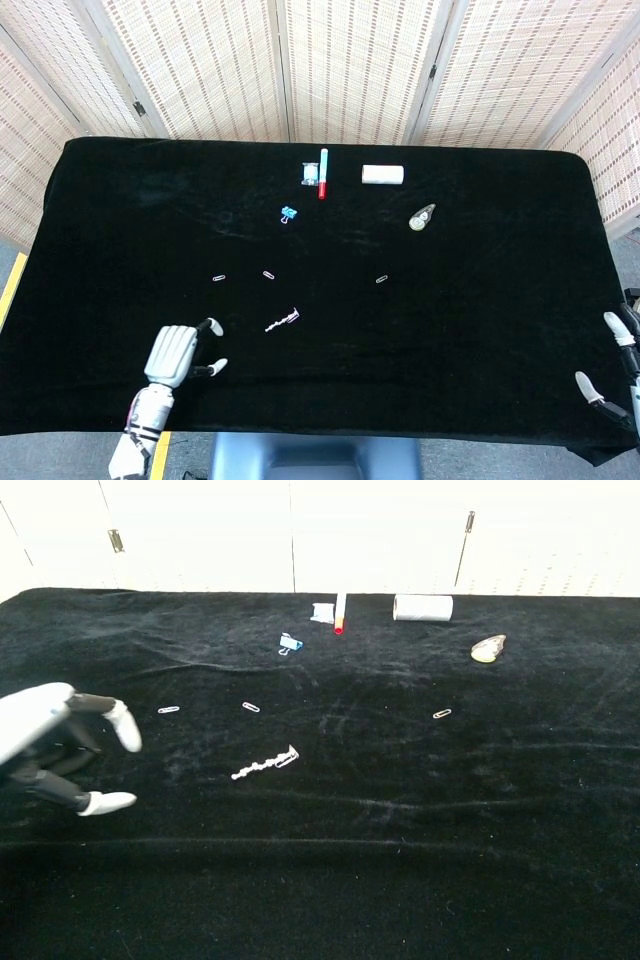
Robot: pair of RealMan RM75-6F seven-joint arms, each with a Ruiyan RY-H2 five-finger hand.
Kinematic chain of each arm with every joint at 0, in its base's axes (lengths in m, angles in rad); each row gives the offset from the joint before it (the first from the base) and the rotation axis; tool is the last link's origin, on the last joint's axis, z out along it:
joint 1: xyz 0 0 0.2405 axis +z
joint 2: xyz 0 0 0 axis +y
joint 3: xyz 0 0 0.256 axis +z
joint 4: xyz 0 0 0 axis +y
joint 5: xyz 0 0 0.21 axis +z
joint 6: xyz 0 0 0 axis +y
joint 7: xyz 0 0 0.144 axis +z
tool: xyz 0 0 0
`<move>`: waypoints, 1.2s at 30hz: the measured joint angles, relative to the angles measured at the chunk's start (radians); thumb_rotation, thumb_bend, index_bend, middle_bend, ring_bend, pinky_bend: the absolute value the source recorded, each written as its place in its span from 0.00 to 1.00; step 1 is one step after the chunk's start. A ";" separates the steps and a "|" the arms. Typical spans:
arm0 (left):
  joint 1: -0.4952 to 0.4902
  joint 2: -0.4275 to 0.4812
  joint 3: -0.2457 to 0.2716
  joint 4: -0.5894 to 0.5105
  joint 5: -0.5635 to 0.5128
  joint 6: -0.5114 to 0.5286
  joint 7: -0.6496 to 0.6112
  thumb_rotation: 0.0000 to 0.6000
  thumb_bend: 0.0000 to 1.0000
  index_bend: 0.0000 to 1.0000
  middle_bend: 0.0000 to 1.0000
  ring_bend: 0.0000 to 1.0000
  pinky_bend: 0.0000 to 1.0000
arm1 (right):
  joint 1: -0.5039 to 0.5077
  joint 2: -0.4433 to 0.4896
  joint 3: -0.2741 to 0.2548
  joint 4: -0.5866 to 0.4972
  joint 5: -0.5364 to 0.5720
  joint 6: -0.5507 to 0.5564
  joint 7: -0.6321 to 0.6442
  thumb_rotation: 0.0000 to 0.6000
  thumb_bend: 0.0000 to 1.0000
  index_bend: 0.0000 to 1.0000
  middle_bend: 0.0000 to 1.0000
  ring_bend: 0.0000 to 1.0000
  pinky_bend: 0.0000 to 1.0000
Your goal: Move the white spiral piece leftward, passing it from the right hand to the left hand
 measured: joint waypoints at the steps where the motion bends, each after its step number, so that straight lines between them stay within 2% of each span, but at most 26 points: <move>1: -0.006 -0.016 -0.006 -0.001 -0.017 -0.003 0.025 1.00 0.22 0.48 0.98 1.00 1.00 | -0.003 0.003 0.004 0.002 -0.001 0.002 0.013 1.00 0.30 0.01 0.00 0.00 0.00; 6: -0.054 -0.125 -0.041 0.011 -0.115 -0.023 0.147 1.00 0.22 0.50 1.00 1.00 1.00 | -0.024 0.020 0.031 0.015 -0.006 0.017 0.086 1.00 0.30 0.00 0.00 0.00 0.00; 10: -0.098 -0.181 -0.062 0.040 -0.168 -0.044 0.206 1.00 0.31 0.50 1.00 1.00 1.00 | -0.040 0.031 0.054 0.026 -0.006 0.026 0.134 1.00 0.30 0.00 0.00 0.00 0.00; 14: -0.140 -0.220 -0.084 0.060 -0.205 -0.051 0.276 1.00 0.34 0.50 1.00 1.00 1.00 | -0.050 0.038 0.077 0.035 -0.003 0.026 0.167 1.00 0.30 0.00 0.00 0.00 0.00; 20: -0.189 -0.252 -0.119 0.085 -0.266 -0.063 0.318 1.00 0.34 0.50 1.00 1.00 1.00 | -0.054 0.047 0.091 0.048 0.006 -0.015 0.208 1.00 0.30 0.00 0.00 0.00 0.00; 36: -0.304 -0.293 -0.163 0.162 -0.394 -0.115 0.362 1.00 0.33 0.49 1.00 1.00 1.00 | -0.058 0.056 0.131 0.062 0.032 -0.096 0.246 1.00 0.30 0.00 0.00 0.00 0.00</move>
